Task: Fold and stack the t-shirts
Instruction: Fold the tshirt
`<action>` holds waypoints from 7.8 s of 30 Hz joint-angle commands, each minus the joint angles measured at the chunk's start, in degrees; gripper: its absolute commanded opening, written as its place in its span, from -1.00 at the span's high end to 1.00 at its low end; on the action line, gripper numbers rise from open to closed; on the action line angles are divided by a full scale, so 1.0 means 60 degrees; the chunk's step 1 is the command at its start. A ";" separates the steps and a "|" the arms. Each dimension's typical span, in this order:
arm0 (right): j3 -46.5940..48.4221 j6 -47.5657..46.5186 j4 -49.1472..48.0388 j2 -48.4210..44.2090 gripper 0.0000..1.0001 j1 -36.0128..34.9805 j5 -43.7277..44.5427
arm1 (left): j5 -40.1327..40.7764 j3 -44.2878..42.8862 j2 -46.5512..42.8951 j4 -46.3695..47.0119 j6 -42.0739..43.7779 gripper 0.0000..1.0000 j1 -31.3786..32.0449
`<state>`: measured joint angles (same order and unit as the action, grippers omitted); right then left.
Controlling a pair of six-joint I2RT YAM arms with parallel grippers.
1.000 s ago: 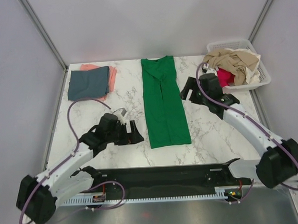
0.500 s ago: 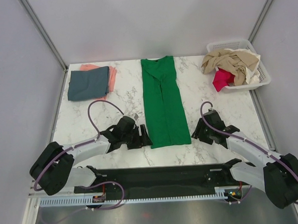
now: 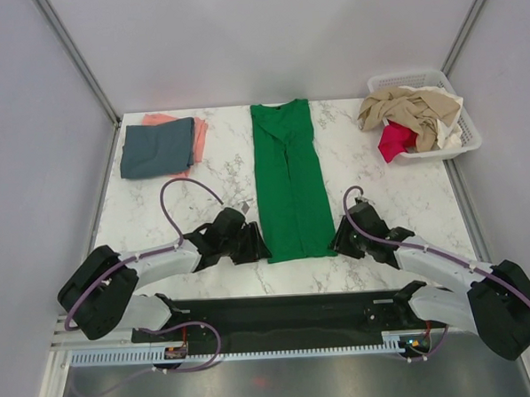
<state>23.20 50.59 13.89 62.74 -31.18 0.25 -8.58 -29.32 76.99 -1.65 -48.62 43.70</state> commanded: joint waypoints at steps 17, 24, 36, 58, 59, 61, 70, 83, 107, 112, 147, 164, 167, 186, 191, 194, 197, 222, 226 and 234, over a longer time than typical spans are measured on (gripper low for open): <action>-0.0337 0.0695 0.0496 -0.0348 1.00 -0.0794 0.0544 | 0.0416 -0.0005 0.0251 0.0629 0.0002 0.96 0.0567; 0.0029 0.1205 0.2209 -0.1679 1.00 -0.1789 0.1027 | 0.1370 -0.0020 -0.1609 -0.1378 -0.0582 0.96 0.2248; 0.3498 0.1077 0.3984 -0.1158 1.00 -0.2597 0.2945 | 0.2500 -0.1892 -0.3239 -0.4427 0.0014 0.96 0.1991; 0.9844 -0.2044 0.2974 0.6225 1.00 0.0669 0.1643 | -0.1382 -0.8163 0.3895 -0.4060 0.3533 0.96 -0.3474; 0.9960 -0.2045 0.2944 0.6344 1.00 0.0714 0.1599 | -0.1470 -0.8498 0.4085 -0.4090 0.3562 0.96 -0.3519; 1.0020 -0.2074 0.2842 0.6636 1.00 0.0889 0.1453 | -0.1703 -0.8793 0.4671 -0.4134 0.3606 0.96 -0.3650; 1.0926 -0.2352 0.2607 0.8275 1.00 0.1665 0.0766 | -0.1983 -1.0185 0.6531 -0.4500 0.3709 0.85 -0.4045; 1.3674 -0.3583 0.4044 0.8502 -0.71 0.3043 -0.0027 | -0.2335 -1.3514 0.6756 -0.6654 0.3592 -0.27 -0.5043; 0.3282 -0.1869 -0.1260 0.4878 -0.45 0.2575 -0.2664 | -0.2775 -0.2789 0.2650 0.0011 0.1746 -0.21 -0.3315; 0.3238 -0.1854 -0.1568 0.5231 -0.28 0.2516 -0.2693 | -0.2453 -0.2833 0.3120 0.0231 0.1512 -0.06 -0.3036; 0.0689 -0.0581 0.2413 -0.1986 1.00 0.1301 -0.1684 | -0.0227 -0.0636 -0.2663 -0.2126 -0.0230 0.96 0.1122; 0.4847 -0.1033 0.4673 -0.1349 1.00 0.0656 -0.0101 | 0.1738 -0.3667 -0.3781 -0.5760 0.0163 0.96 0.1390; 0.5753 -0.1443 0.4511 -0.0133 1.00 0.0655 0.0236 | 0.1198 -0.3799 -0.3355 -0.5673 0.0499 0.96 0.0485; 1.0149 -0.2762 0.3779 0.5932 1.00 0.1593 -0.0686 | -0.2129 -0.5029 0.0758 -0.3900 0.2346 0.96 -0.3708; 1.1922 -0.2909 0.3793 0.7778 1.00 0.1842 -0.0921 | -0.2612 -0.6068 0.2341 -0.3651 0.2639 0.96 -0.4470; 1.2859 -0.2923 0.3793 0.8803 0.85 0.1944 -0.1082 | -0.2964 -0.6742 0.3629 -0.3636 0.2727 0.96 -0.4808; 1.3797 -0.2909 0.3794 0.9843 -0.10 0.2061 -0.1272 | -0.3008 -0.7489 0.4904 -0.3592 0.2815 0.65 -0.5042; 0.2068 -0.2176 -0.1128 0.1661 -0.71 0.2223 -0.2092 | -0.2730 -0.5470 0.5082 -0.0180 0.2303 -0.96 -0.5585; 0.0779 -0.2294 -0.1404 0.1160 -0.72 0.2121 -0.2253 | -0.2628 -0.5645 0.5726 0.0143 0.1981 -0.89 -0.5585; -0.2133 -0.1416 -0.3938 0.0091 -0.70 0.0804 -0.1054 | -0.2542 -0.5471 0.6622 0.1284 0.1263 -0.24 -0.5234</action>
<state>18.11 39.64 -4.97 63.77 -23.42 -10.66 -27.94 -64.16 113.45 5.50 -39.53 10.59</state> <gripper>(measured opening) 0.853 0.642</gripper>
